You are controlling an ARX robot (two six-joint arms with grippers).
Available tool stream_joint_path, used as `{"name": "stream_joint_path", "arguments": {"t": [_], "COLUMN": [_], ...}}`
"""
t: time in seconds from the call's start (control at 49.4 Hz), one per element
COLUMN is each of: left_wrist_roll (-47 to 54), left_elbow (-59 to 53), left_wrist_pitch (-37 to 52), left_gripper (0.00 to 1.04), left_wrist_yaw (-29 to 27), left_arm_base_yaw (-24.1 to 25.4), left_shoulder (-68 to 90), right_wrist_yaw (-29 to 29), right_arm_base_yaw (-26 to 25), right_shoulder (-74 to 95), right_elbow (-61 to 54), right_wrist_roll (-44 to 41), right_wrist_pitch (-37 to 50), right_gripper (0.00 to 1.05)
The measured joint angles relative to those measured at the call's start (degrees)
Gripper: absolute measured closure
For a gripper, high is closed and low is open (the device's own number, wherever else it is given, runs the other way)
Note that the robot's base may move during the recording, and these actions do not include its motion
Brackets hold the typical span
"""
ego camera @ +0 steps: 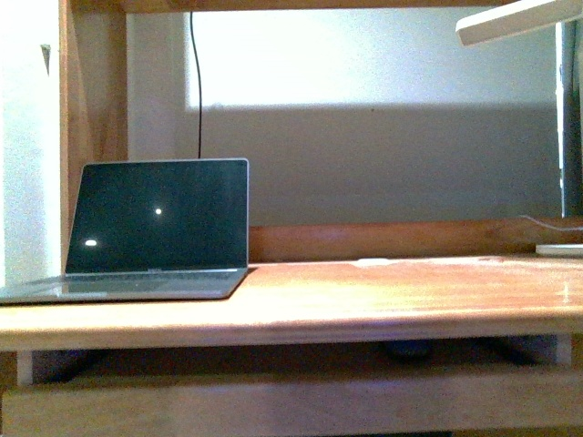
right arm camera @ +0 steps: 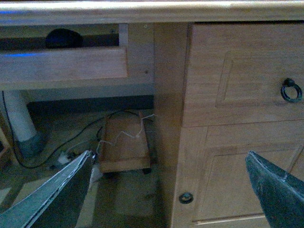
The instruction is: Place mouse
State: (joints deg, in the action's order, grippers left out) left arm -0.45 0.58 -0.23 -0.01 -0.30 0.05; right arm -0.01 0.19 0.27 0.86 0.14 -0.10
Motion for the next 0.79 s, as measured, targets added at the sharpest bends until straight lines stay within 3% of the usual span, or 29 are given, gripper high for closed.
{"name": "stream_joint_path", "arguments": {"t": [0.263, 0.365, 0.446, 0.628, 0.79], "left_wrist_roll": [0.0, -6.86, -9.38, -5.14, 10.19], "left_elbow": [0.0, 3.08, 3.19, 5.27, 9.2], "left_wrist_pitch": [0.0, -8.76, -8.96, -0.87, 14.84], "left_gripper": [0.08, 0.08, 0.08, 0.08, 0.08], "left_wrist_yaw": [0.02, -5.88, -7.08, -2.93, 1.86], "left_arm_base_yaw": [0.0, -2.75, -5.22, -4.31, -0.37], "left_shoulder": [0.0, 5.55, 9.46, 20.63, 36.48], "right_wrist_yaw": [0.0, 0.0, -0.02, -0.02, -0.02], "right_arm_base_yaw": [0.0, 0.0, 0.0, 0.0, 0.0], "right_shoulder": [0.0, 0.0, 0.0, 0.0, 0.0], "right_elbow": [0.0, 0.0, 0.0, 0.0, 0.0], "right_wrist_roll": [0.02, 0.0, 0.0, 0.02, 0.02], "right_wrist_pitch": [0.02, 0.02, 0.0, 0.0, 0.0], "right_gripper": [0.07, 0.07, 0.07, 0.07, 0.07]}}
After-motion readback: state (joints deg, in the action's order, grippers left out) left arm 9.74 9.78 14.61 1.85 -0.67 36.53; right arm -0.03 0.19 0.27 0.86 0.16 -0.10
